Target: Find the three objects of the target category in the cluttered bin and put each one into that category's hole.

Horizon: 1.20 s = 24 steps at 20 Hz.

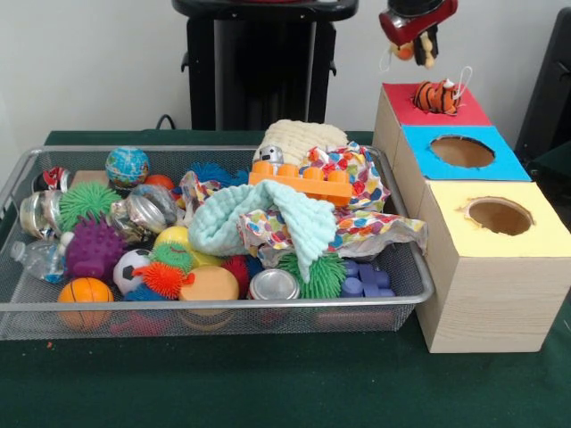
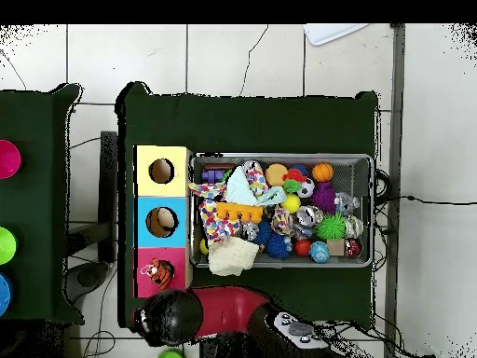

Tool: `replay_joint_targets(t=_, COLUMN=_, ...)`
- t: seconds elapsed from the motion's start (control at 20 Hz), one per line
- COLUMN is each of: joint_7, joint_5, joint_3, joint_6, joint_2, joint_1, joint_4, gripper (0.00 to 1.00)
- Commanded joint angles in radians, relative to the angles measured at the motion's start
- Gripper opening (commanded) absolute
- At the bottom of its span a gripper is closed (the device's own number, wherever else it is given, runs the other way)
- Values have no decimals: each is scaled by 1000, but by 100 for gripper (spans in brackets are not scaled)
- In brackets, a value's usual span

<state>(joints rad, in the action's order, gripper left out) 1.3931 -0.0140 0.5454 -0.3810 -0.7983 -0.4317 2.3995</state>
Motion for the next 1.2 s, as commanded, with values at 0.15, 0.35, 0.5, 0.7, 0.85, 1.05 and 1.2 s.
replay_joint_targets(t=0.15, joint_7=302, joint_5=-112, joint_3=-47, joint_6=73, joint_2=0, joint_1=72, joint_4=-27, gripper=0)
replay_joint_targets(t=0.35, joint_7=304, joint_5=-140, joint_3=-43, joint_6=52, joint_2=-30, joint_1=84, joint_4=-21, gripper=0)
replay_joint_targets(t=0.5, joint_7=299, joint_5=-164, joint_3=-45, joint_6=13, joint_2=-59, joint_1=98, joint_4=-29, gripper=0)
replay_joint_targets(t=0.7, joint_7=283, joint_5=-182, joint_3=-60, joint_6=-32, joint_2=-88, joint_1=108, joint_4=-47, gripper=0)
replay_joint_targets(t=0.85, joint_7=275, joint_5=-182, joint_3=-86, joint_6=-39, joint_2=-84, joint_1=124, joint_4=-66, gripper=0)
replay_joint_targets(t=1.05, joint_7=259, joint_5=-170, joint_3=-118, joint_6=-23, joint_2=-63, joint_1=142, joint_4=-89, gripper=0)
replay_joint_targets(t=1.2, joint_7=247, joint_5=-162, joint_3=-135, joint_6=-18, joint_2=-48, joint_1=151, joint_4=-105, gripper=0)
